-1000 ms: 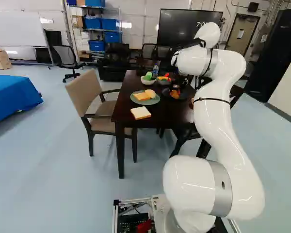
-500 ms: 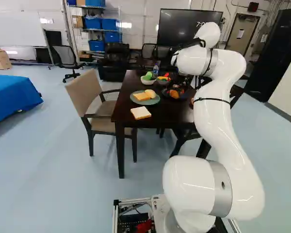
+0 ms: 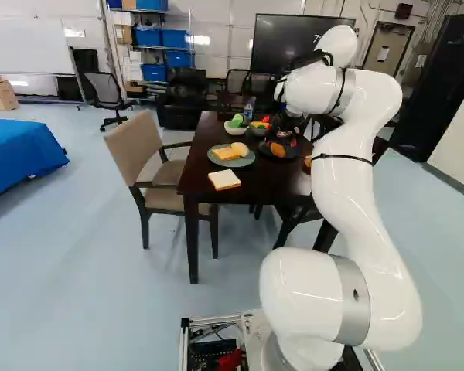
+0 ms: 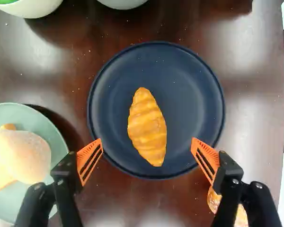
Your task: Move the croissant to the empty plate
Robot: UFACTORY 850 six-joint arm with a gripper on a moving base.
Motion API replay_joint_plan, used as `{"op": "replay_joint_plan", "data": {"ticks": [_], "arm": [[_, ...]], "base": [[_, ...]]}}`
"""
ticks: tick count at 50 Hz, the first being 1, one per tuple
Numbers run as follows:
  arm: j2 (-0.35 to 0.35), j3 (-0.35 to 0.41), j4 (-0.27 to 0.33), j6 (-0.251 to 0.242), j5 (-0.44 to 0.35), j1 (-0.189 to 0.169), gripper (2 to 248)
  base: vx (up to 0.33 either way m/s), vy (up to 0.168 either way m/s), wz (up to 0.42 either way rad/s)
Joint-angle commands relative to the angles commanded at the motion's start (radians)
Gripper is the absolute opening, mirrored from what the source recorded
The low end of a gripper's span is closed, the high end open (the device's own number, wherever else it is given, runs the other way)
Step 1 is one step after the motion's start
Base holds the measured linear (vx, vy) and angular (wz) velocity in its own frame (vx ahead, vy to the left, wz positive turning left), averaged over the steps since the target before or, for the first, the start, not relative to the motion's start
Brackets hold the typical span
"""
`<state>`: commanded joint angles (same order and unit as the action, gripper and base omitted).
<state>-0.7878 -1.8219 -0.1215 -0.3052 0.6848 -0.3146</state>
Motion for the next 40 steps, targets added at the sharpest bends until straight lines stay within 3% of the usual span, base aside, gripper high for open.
{"op": "replay_joint_plan", "data": {"ticks": [40], "arm": [[0.27,0.274,0.0,0.0,0.0,-0.006,247]], "base": [[0.0,0.0,0.0]]}}
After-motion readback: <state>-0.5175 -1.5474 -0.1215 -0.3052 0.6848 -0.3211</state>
